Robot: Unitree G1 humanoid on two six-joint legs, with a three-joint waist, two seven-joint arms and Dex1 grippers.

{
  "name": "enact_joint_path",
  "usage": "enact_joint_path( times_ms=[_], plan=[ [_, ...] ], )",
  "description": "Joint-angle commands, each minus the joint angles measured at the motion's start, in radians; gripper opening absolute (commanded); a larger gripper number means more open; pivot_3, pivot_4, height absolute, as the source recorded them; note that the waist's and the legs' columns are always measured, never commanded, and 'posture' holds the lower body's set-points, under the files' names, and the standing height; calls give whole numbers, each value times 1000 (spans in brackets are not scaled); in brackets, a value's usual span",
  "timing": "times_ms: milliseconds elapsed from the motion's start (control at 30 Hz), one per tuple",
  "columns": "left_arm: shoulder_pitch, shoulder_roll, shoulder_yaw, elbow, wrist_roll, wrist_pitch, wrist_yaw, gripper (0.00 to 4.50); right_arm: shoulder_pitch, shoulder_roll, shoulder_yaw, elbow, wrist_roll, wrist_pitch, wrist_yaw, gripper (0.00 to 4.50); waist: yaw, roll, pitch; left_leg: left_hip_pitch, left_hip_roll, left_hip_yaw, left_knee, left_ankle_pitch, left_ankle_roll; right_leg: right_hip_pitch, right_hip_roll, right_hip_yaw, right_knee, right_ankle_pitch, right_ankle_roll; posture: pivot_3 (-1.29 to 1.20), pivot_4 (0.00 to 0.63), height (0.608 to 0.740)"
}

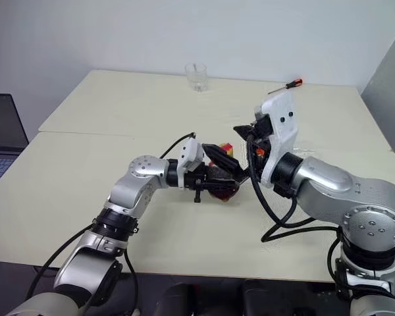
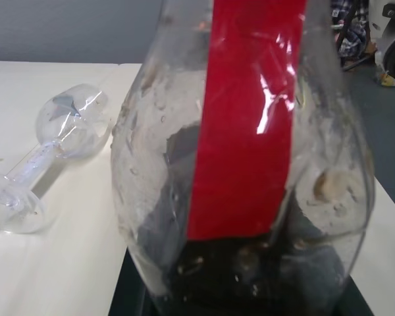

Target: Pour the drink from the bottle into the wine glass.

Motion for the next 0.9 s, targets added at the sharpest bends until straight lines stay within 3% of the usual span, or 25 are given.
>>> enact_joint_path(
  times_ms=[33, 367, 467, 700, 800, 900],
  plan=[
    [-30, -4, 18, -25, -3, -23, 3, 952, 4, -15, 21, -16, 42, -19, -70, 4500, 0, 0, 0, 0, 0, 0, 0, 0, 0, 0, 0, 0, 0, 0, 0, 0, 150, 740],
    [-22, -5, 20, -34, 0, -24, 7, 951, 9, -53, 61, -2, 72, -47, -117, 4500, 0, 0, 0, 0, 0, 0, 0, 0, 0, 0, 0, 0, 0, 0, 0, 0, 150, 740],
    [-20, -4, 19, -35, 2, -25, 8, 951, 8, -56, 71, -3, 71, -59, -109, 3884, 0, 0, 0, 0, 0, 0, 0, 0, 0, 0, 0, 0, 0, 0, 0, 0, 150, 740],
    [-19, -4, 18, -36, 5, -28, 7, 935, 10, -67, 88, -3, 86, -82, -106, 1384, 0, 0, 0, 0, 0, 0, 0, 0, 0, 0, 0, 0, 0, 0, 0, 0, 150, 740],
    [-16, -4, 15, -41, 5, -25, 8, 927, 7, -76, 92, -1, 81, -92, -77, 1241, 0, 0, 0, 0, 0, 0, 0, 0, 0, 0, 0, 0, 0, 0, 1, 0, 150, 740],
    [-13, -6, 11, -49, 4, -18, 9, 927, -16, -131, 107, 25, -48, -127, 132, 1241, 0, 0, 0, 0, 0, 0, 0, 0, 0, 0, 0, 0, 0, 0, 1, 0, 150, 740]
  ],
)
